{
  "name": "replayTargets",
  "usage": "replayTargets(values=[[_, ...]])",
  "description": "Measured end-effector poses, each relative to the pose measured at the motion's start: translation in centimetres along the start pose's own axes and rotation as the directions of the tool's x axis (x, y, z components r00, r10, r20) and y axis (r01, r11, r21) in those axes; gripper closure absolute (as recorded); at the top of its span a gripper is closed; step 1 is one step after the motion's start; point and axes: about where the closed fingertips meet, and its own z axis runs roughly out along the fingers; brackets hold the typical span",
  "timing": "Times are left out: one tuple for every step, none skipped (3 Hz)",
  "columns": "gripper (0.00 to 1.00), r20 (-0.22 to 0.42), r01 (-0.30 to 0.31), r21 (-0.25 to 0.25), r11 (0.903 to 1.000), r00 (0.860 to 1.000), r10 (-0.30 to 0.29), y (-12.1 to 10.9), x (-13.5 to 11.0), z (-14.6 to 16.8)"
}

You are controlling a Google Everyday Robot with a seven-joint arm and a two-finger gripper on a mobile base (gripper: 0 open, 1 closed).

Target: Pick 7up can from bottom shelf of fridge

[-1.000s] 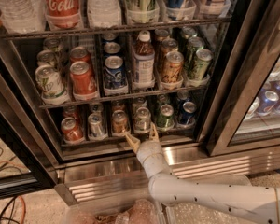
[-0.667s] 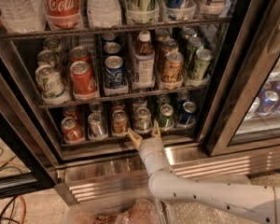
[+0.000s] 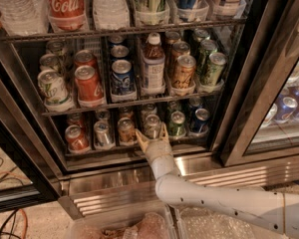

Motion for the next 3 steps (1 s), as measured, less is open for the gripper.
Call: replayTargets(values=[[0.46,0.000,0.000,0.000,1.0000,1.000,0.000,0.00,0.00,0.00],[0.69,-0.001,-0.002,0.002,1.0000,1.000,0.002,-0.04,0.06,0.01],[0.92,-0.005,-0.011,0.011,0.9999,1.000,0.011,-0.38,0.16,0.01]])
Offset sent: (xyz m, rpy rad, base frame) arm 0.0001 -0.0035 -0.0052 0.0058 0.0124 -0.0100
